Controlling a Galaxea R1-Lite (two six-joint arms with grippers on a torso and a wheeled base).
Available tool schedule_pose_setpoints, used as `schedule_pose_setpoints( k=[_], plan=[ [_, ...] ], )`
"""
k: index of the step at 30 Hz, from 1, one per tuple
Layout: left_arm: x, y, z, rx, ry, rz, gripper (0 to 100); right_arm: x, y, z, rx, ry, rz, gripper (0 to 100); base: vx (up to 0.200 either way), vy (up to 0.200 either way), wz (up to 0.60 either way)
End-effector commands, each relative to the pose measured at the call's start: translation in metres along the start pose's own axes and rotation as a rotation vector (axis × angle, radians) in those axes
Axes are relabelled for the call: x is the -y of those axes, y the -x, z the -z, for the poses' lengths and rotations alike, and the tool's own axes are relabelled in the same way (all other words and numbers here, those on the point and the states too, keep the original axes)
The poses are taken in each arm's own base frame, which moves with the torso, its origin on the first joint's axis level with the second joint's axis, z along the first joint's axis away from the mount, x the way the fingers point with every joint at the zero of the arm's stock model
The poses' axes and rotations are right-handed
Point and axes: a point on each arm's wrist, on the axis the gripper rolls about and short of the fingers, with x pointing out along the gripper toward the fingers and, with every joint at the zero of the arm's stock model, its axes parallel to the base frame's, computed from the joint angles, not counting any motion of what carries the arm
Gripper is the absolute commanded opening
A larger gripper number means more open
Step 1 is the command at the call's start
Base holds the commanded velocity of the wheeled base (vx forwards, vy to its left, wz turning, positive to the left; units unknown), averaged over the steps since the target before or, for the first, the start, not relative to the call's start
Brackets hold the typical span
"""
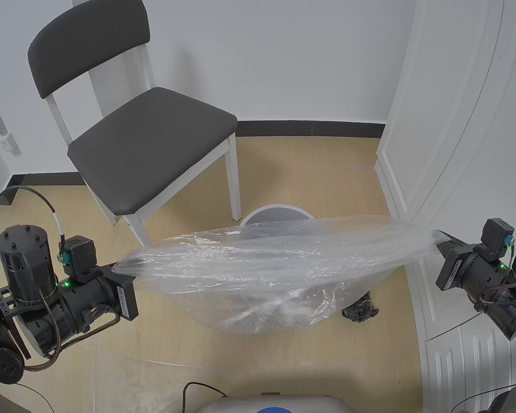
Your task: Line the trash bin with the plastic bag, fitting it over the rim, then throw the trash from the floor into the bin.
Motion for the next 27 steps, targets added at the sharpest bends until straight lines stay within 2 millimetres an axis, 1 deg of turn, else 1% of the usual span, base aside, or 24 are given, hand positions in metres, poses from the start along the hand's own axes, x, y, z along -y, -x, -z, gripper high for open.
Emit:
schedule_pose_setpoints(
  k=[1,5,8,10,12,15,16,22,27],
  plan=[
    [0.001,-0.001,-0.001,0.0,0.0,0.009,0,-0.002,-0.001,0.0,-0.001,-0.001,-0.007,0,0.0,0.0,0.0],
    [0.003,-0.001,-0.001,0.003,0.004,0.034,0,-0.004,-0.002,0.0,0.002,-0.004,-0.016,0,0.0,0.0,0.0],
    [0.006,-0.002,-0.004,0.015,0.009,0.054,0,-0.009,-0.002,-0.001,0.032,-0.019,-0.045,0,0.0,0.0,0.0],
    [0.01,-0.001,-0.006,0.029,0.023,0.073,0,-0.012,-0.002,-0.001,0.045,-0.025,-0.058,0,0.0,0.0,0.0],
    [0.018,-0.001,-0.007,0.047,0.047,0.113,0,-0.015,-0.003,0.0,0.052,-0.031,-0.072,0,0.0,0.0,0.0],
    [0.023,-0.002,-0.007,0.049,0.059,0.133,0,-0.017,-0.003,0.001,0.046,-0.033,-0.08,0,0.0,0.0,0.0],
    [0.026,-0.004,-0.006,0.05,0.068,0.144,0,-0.019,-0.003,0.002,0.044,-0.033,-0.089,0,0.0,0.0,0.0],
    [0.03,-0.009,-0.008,0.078,0.093,0.16,0,-0.022,-0.001,0.0,0.05,-0.046,-0.109,0,0.0,0.0,0.0],
    [0.038,-0.013,-0.007,0.097,0.12,0.195,0,-0.027,0.0,-0.002,0.052,-0.071,-0.14,0,0.0,0.0,0.0]
  ],
)
